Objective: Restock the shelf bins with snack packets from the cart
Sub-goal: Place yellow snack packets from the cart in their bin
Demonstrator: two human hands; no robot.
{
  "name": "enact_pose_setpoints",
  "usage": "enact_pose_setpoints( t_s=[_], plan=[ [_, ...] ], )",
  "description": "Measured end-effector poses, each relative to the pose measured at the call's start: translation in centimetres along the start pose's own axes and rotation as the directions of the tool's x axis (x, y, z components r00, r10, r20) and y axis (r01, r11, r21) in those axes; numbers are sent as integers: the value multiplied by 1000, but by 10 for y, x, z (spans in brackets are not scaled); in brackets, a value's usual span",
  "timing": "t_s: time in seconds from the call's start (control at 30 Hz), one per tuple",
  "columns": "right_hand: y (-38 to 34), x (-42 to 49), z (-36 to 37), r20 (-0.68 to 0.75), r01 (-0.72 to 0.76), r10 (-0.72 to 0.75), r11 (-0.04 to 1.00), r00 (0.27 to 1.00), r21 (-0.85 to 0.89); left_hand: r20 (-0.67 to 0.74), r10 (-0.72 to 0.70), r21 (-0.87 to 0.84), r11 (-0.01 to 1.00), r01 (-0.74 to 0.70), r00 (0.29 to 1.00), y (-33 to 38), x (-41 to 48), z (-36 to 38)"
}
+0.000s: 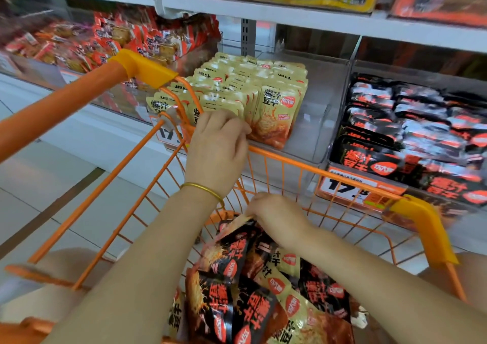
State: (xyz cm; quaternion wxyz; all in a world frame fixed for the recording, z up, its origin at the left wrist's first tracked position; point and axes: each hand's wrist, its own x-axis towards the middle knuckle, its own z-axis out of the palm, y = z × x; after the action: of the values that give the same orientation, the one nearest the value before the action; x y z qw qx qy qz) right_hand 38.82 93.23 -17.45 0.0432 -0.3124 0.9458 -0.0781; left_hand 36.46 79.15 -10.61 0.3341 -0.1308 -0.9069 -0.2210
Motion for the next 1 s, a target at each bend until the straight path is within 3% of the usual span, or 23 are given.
enact_pose_setpoints(
  t_s=[0.1,0.23,0.33,0.53,0.6,0.67,0.77,0.8,0.83,0.9,0.97,1.0],
  plan=[
    [4,-1,-35,-142,31,8,961,990,274,83,-45,-98,994,53,995,3,1,-2],
    [13,-16,-68,-230,125,34,756,973,642,187,-108,-181,973,142,976,2,3,-12],
    [23,-19,-70,-290,197,48,628,956,753,186,-188,-259,938,232,965,2,7,-19],
    [23,-19,-79,-390,306,180,368,903,878,430,-166,-346,878,331,888,8,5,-19],
    [20,-22,-82,-366,289,242,301,899,909,475,-158,-384,848,365,866,10,5,-19],
    [15,-23,-84,-303,244,314,214,900,946,509,-199,-467,754,463,837,12,5,-20],
    [12,-19,-92,-106,144,403,-65,909,987,480,-329,-587,569,576,813,12,10,-22],
    [10,-19,-96,-53,101,383,-107,922,989,445,-370,-601,552,578,816,11,15,-24],
    [9,-18,-100,-21,56,357,-86,934,995,404,-407,-598,560,573,819,11,20,-25],
    [8,-8,-107,-54,18,346,108,937,994,311,-447,-584,606,540,838,11,34,-25],
    [12,12,-113,-171,9,437,349,883,937,186,-489,-569,654,499,852,13,43,-20],
    [16,25,-115,-237,1,521,414,820,910,87,-490,-520,720,460,867,13,42,-17]
  ],
)
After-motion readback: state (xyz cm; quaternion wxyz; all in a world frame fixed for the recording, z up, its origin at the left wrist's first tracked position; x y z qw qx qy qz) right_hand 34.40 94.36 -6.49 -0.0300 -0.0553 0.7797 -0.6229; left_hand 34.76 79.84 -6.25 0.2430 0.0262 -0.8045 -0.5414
